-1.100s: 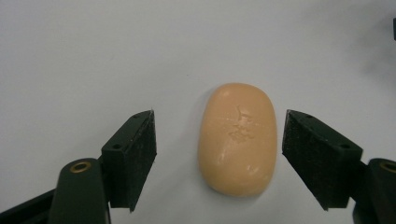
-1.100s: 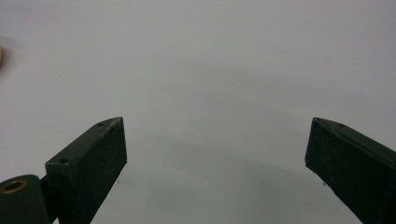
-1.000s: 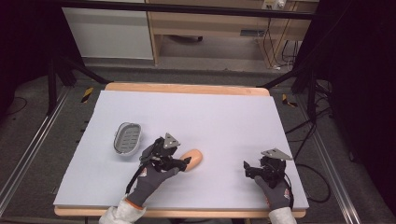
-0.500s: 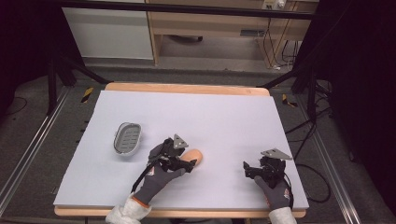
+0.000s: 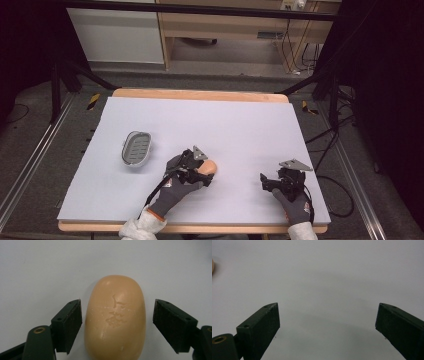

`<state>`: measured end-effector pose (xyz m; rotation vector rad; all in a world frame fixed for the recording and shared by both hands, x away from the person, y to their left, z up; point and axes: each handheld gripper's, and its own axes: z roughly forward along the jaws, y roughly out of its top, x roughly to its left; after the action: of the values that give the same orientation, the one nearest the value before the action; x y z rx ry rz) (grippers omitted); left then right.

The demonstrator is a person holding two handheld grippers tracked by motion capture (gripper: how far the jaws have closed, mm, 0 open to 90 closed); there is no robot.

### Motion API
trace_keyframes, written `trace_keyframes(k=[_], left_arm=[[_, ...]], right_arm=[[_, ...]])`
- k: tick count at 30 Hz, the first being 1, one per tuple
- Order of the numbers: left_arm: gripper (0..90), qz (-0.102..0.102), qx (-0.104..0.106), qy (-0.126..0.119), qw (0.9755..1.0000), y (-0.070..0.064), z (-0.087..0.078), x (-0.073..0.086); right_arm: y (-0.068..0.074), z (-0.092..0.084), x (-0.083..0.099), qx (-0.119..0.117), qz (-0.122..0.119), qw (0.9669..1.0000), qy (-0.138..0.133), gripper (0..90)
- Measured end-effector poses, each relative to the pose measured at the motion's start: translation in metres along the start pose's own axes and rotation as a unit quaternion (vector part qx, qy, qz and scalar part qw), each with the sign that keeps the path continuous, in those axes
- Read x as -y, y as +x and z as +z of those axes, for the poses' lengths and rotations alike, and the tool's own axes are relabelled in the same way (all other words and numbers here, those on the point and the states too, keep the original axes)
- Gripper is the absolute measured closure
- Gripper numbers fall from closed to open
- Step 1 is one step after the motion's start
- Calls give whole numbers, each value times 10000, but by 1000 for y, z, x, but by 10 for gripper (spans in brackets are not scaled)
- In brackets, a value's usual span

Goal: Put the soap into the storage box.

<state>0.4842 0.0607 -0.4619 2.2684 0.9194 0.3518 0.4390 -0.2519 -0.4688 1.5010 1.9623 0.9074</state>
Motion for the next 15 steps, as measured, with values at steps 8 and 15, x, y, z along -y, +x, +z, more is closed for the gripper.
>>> trace_keyframes(k=[8, 15], left_arm=[[260, -1, -24, 91, 10000, -1, 7, 1], [292, 16, -44, 193, 9998, 0, 11, 2]], right_arm=[[0, 0, 0, -1, -35, 10000, 6, 58], [0, 0, 0, -3, -13, 10000, 18, 58]])
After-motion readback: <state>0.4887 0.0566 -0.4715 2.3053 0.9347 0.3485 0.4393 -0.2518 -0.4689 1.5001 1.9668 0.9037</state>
